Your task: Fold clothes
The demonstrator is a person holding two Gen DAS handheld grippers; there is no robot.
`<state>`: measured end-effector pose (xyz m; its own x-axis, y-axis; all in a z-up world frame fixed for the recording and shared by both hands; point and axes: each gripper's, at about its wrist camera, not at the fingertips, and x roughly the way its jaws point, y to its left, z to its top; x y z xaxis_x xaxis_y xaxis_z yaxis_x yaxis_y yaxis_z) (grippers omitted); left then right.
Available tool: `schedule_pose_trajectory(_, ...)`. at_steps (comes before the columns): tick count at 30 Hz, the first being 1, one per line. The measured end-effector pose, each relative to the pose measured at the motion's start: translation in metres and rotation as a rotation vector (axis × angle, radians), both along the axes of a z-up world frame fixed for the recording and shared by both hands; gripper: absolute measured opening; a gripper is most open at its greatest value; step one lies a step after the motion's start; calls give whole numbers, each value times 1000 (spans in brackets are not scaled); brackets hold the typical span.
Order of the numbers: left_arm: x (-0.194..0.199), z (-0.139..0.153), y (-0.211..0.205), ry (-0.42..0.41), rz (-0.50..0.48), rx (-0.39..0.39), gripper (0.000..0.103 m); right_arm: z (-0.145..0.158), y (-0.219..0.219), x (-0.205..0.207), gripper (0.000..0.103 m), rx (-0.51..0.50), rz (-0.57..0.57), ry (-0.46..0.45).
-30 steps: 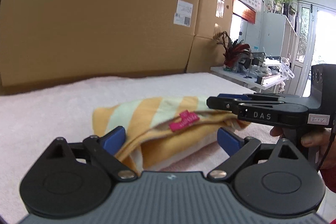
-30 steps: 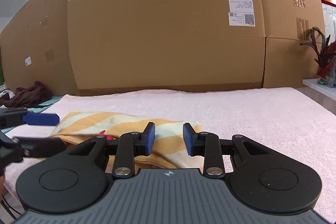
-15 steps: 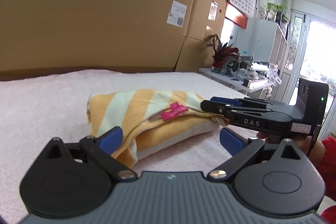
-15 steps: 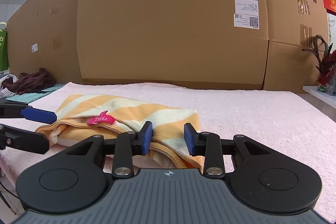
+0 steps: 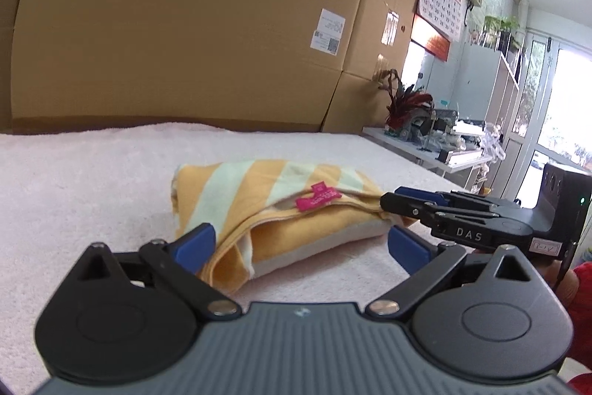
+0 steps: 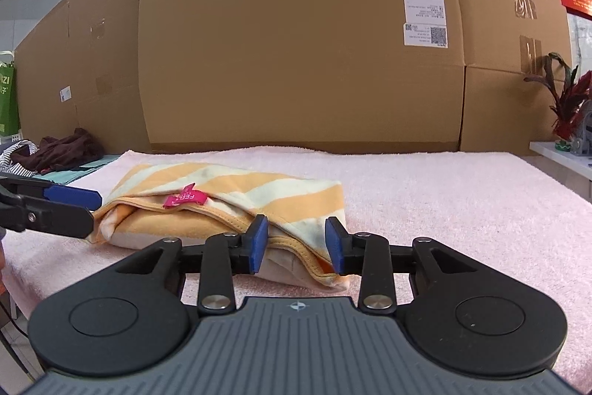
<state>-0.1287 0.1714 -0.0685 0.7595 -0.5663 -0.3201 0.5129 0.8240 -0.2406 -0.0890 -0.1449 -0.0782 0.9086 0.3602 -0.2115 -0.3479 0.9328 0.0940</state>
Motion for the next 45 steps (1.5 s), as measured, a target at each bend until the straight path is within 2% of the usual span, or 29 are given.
schedule_pose_trajectory(3,4,-2,4,22,12,-25,100,6,-7,-4,36,57,-4,-26)
schedule_pose_trajectory(5,12,-8,2,55,29,-21,100,6,-6,-2,35,49,-19,-14)
schedule_pose_trajectory(7,17,-16,1,88,22,-31,100,5,-5,-1,20,37,-35,0)
schedule_pose_trajectory(8,17,-19,0,87,24,-21,100,5,-4,0,9,31,-43,7)
schedule_pose_trajectory(9,16,-21,-3,76,28,7,100,2,-4,4,3,24,-45,35)
schedule_pose_trajectory(11,13,-23,-8,59,37,59,100,-4,-2,8,2,-7,-64,73)
schedule_pose_trajectory(13,12,-21,-8,64,48,72,100,-9,1,11,2,-65,-99,102)
schedule_pose_trajectory(14,12,-18,-6,71,57,67,100,-10,0,14,3,-69,-113,127)
schedule_pose_trajectory(17,10,-6,1,78,135,50,100,0,-17,18,7,67,-127,196)
schedule_pose_trajectory(19,6,4,6,74,181,37,101,7,-23,22,12,109,-173,248)
schedule_pose_trajectory(22,1,16,6,47,228,35,102,11,-24,25,21,99,-231,274)
schedule_pose_trajectory(24,-1,18,3,27,265,68,102,12,-24,24,36,85,-262,275)
schedule_pose_trajectory(25,-1,17,1,25,284,92,102,11,-24,24,38,78,-276,280)
schedule_pose_trajectory(27,3,13,-1,41,329,144,102,8,-26,25,38,71,-299,295)
schedule_pose_trajectory(29,8,8,3,90,385,161,102,6,-31,22,38,73,-315,313)
schedule_pose_trajectory(33,14,3,20,176,458,105,102,5,-39,16,39,59,-329,327)
schedule_pose_trajectory(36,14,2,29,206,511,116,102,5,-45,10,41,53,-333,331)
schedule_pose_trajectory(40,14,-2,36,233,527,154,102,6,-51,5,49,69,-325,331)
schedule_pose_trajectory(43,15,-3,41,245,515,175,102,8,-55,2,51,77,-305,319)
schedule_pose_trajectory(45,15,-2,47,254,491,160,102,8,-59,1,51,81,-284,316)
